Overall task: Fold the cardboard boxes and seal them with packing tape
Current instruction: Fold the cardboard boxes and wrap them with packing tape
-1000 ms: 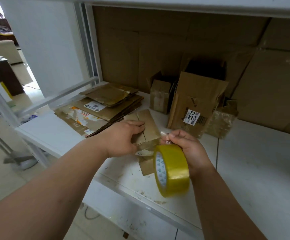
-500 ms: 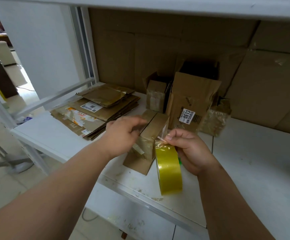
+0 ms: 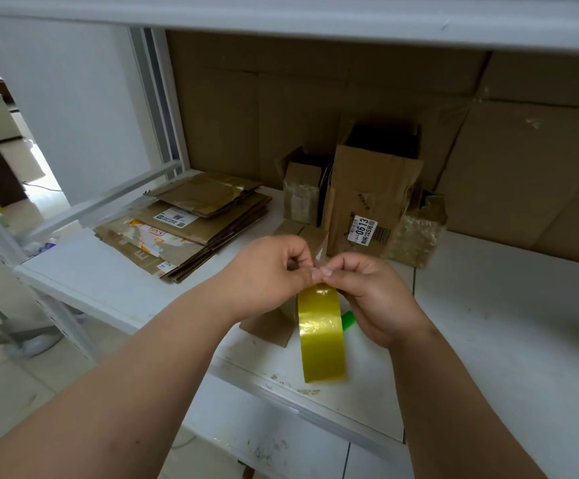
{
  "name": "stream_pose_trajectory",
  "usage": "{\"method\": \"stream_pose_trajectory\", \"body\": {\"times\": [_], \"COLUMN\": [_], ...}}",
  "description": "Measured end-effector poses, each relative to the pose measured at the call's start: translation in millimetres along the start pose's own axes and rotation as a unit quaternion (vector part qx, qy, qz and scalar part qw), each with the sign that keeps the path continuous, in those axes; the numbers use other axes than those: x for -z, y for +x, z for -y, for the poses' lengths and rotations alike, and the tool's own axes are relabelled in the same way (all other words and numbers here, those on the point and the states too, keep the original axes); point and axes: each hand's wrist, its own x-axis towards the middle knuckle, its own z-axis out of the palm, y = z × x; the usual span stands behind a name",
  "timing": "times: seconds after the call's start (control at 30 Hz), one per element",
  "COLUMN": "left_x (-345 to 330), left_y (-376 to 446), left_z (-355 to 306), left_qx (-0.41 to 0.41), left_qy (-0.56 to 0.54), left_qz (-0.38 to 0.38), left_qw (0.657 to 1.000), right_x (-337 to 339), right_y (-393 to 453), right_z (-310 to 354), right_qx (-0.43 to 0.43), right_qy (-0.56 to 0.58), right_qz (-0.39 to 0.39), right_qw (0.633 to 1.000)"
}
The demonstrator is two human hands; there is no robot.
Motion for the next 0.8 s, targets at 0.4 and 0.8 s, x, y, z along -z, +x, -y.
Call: {"method": "stream_pose_trajectory", "body": {"times": [0.4,0.8], "left_x": [-11,9], "left_y": [-8,-16], "left_z": [8,24], "left_qx": [0.028,0.117], "left_qy": [-0.074,-0.234], "left_qz": [-0.113,-0.192], "left_qw": [0.990,0.946], "right_x": [10,13], "right_y": [-29,-61], "right_z": [2,0], "right_qx": [-0.026,-0.051], "right_qy": [-0.048,-0.077], "right_qz": [-0.074,0.154], "right_qw": [0.996,0.984]}}
